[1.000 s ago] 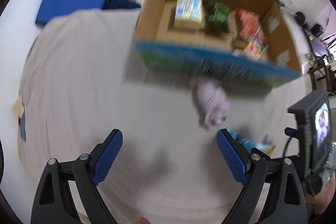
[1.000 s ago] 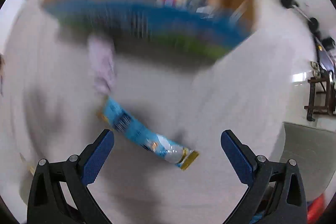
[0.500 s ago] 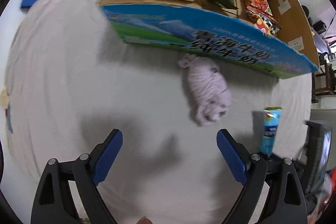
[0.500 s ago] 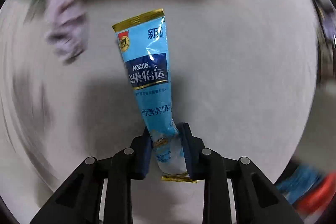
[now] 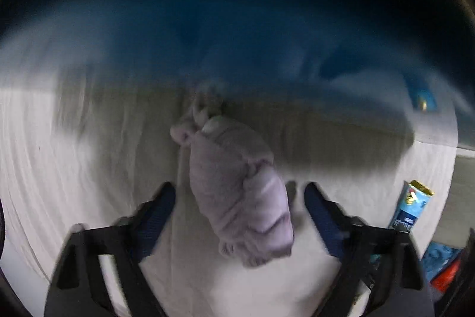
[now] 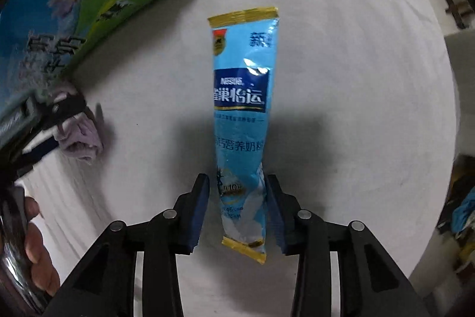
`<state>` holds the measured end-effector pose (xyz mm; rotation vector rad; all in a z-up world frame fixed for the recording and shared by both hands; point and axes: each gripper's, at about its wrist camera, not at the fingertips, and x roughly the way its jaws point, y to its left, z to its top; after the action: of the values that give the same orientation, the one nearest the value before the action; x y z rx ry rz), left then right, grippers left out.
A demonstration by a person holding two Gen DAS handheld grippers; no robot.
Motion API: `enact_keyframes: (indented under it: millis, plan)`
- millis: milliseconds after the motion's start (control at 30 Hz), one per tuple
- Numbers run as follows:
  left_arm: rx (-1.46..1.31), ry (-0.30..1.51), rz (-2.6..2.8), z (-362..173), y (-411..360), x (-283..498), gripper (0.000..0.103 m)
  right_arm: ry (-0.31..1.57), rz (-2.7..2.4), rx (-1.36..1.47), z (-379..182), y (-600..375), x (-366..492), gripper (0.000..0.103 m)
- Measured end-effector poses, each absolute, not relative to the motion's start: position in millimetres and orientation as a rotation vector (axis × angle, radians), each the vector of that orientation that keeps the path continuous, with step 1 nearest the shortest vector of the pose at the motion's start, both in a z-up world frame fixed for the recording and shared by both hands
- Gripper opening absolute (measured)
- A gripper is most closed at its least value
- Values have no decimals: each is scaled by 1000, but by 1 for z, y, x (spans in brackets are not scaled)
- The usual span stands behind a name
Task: Organize soft objects
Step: 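Grasp the lilac towel with the left tool while the right grasps the blue drink tube, then lower towel and drink tube into the box and open both tools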
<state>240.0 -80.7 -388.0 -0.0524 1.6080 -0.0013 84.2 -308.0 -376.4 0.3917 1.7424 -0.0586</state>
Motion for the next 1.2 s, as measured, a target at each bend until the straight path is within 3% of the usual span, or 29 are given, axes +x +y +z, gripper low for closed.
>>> enact_keyframes:
  millis: [33, 133, 300, 500, 967, 1200]
  plan:
    - [-35, 1609, -3, -389, -82, 237, 46, 1747, -63, 374, -376, -305, 85, 41]
    - [17, 1590, -18, -387, -86, 225, 40, 1758, -77, 288, -374, -288, 89, 36]
    - [43, 1613, -24, -386, -81, 179, 40, 1777, -44, 189, -372, -258, 69, 21]
    - [51, 1637, -12, -390, -73, 132, 41, 1793, 13, 138, -372, -226, 46, 21]
    - [43, 1601, -8, -375, -73, 129, 40, 1792, -40, 44, -391, -230, 71, 24]
    - [5, 1565, -56, -343, -71, 117, 38, 1774, 27, 103, -361, -220, 71, 15]
